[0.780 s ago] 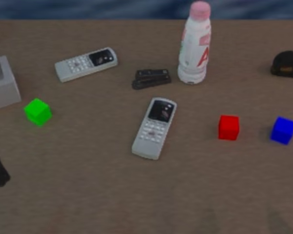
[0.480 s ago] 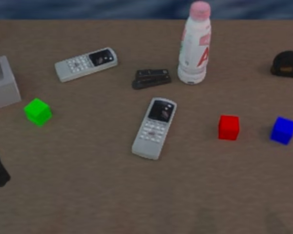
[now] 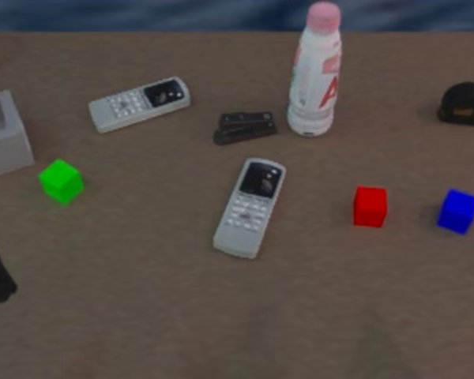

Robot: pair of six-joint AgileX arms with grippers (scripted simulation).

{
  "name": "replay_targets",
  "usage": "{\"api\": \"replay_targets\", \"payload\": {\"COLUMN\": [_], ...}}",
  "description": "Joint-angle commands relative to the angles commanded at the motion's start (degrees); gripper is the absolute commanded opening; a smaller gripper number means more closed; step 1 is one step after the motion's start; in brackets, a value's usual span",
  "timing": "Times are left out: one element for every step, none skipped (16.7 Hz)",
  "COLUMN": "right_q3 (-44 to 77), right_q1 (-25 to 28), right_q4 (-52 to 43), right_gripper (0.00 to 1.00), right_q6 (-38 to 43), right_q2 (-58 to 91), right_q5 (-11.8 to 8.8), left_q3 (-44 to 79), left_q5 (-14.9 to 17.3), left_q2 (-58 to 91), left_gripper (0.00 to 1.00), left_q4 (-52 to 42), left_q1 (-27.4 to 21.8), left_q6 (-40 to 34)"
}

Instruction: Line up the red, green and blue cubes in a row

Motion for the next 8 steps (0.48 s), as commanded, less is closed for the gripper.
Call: {"api": "replay_targets", "payload": {"right_q3": [4.88, 9.84, 14.81, 19.71, 24.49, 29.17, 33.72, 38.11], "right_q1": [1.07, 2.17, 3.28, 4.38, 5.48, 6.56, 7.62, 8.64], "right_q4": [-3.34, -6.74, -10.16, -13.55, -16.89, -20.16, -23.33, -26.37], "right_gripper": [1.00, 1.00, 1.00, 1.00, 1.00, 1.00, 1.00, 1.00], "right_q6": [1.46, 2.94, 4.42, 5.89, 7.34, 8.76, 10.14, 11.46], "right_q2": [6.44, 13.06, 19.76, 26.47, 33.06, 39.45, 45.58, 51.33], "right_q5": [0.02, 0.03, 0.03, 0.02, 0.00, -0.02, -0.04, -0.07], "left_q3": [0.00, 0.00, 0.00, 0.00, 0.00, 0.00, 0.00, 0.00], "left_q5": [0.00, 0.00, 0.00, 0.00, 0.00, 0.00, 0.00, 0.00], "left_q2": [0.00, 0.00, 0.00, 0.00, 0.00, 0.00, 0.00, 0.00], "left_gripper": [1.00, 1.00, 1.00, 1.00, 1.00, 1.00, 1.00, 1.00], "left_q4": [0.00, 0.00, 0.00, 0.00, 0.00, 0.00, 0.00, 0.00], "left_q1": [0.00, 0.00, 0.00, 0.00, 0.00, 0.00, 0.00, 0.00], "left_q6": [0.00, 0.00, 0.00, 0.00, 0.00, 0.00, 0.00, 0.00]}}
